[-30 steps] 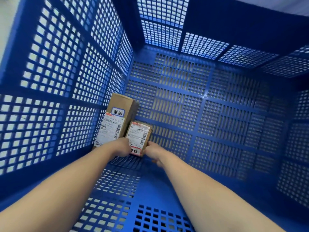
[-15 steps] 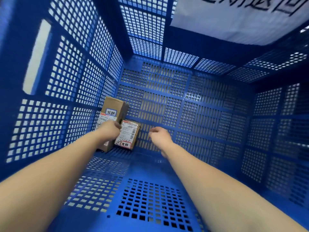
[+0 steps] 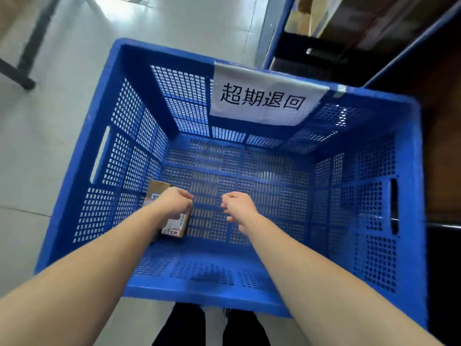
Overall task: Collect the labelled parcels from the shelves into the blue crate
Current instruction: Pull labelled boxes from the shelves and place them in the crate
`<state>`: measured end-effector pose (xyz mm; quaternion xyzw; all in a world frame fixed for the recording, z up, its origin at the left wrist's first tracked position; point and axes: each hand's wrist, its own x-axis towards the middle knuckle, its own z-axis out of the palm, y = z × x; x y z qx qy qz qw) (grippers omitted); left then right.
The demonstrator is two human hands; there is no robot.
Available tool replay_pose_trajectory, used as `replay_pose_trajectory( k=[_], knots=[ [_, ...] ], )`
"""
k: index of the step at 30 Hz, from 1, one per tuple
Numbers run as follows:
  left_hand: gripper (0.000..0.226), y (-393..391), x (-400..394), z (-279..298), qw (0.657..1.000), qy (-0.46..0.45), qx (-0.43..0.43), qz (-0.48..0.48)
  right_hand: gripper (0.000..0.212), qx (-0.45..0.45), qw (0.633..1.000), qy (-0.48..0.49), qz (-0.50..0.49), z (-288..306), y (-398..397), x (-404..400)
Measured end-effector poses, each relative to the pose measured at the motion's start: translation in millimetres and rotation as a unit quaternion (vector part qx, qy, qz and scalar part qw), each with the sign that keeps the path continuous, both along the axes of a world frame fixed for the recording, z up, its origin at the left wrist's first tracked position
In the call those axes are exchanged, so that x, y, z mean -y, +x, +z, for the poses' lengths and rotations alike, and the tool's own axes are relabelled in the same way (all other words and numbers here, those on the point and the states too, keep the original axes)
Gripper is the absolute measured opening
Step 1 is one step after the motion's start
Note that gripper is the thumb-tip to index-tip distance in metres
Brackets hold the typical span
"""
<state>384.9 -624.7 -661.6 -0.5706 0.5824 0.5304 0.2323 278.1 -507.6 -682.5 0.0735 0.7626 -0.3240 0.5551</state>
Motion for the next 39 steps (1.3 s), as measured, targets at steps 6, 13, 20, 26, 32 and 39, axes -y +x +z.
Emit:
replay_pose_trajectory(
  k=[6,13,20,26,32,39],
  knots=[
    [0.016,-38,-20,88,0.998,-0.010,-0.069,0.008,0.024,-0.033,0.998,-0.032,-0.048,87,-31,-27],
    [0.015,-89,-57,189,0.987,-0.002,-0.151,-0.046,0.021,-0.081,0.986,-0.084,-0.121,190,-54,-64],
    [0.016,-126,-97,267,0.968,0.029,-0.212,-0.131,0.021,-0.151,0.968,-0.104,-0.170,272,-70,-112],
    [0.011,-154,-157,353,0.929,0.030,-0.288,-0.229,0.025,-0.229,0.930,-0.105,-0.266,354,-74,-180],
    [0.011,-168,-228,428,0.884,0.038,-0.362,-0.293,0.026,-0.299,0.883,-0.110,-0.344,427,-70,-249],
    [0.018,-182,-326,489,0.850,0.084,-0.404,-0.328,0.026,-0.378,0.823,-0.101,-0.412,500,-58,-347]
  ],
)
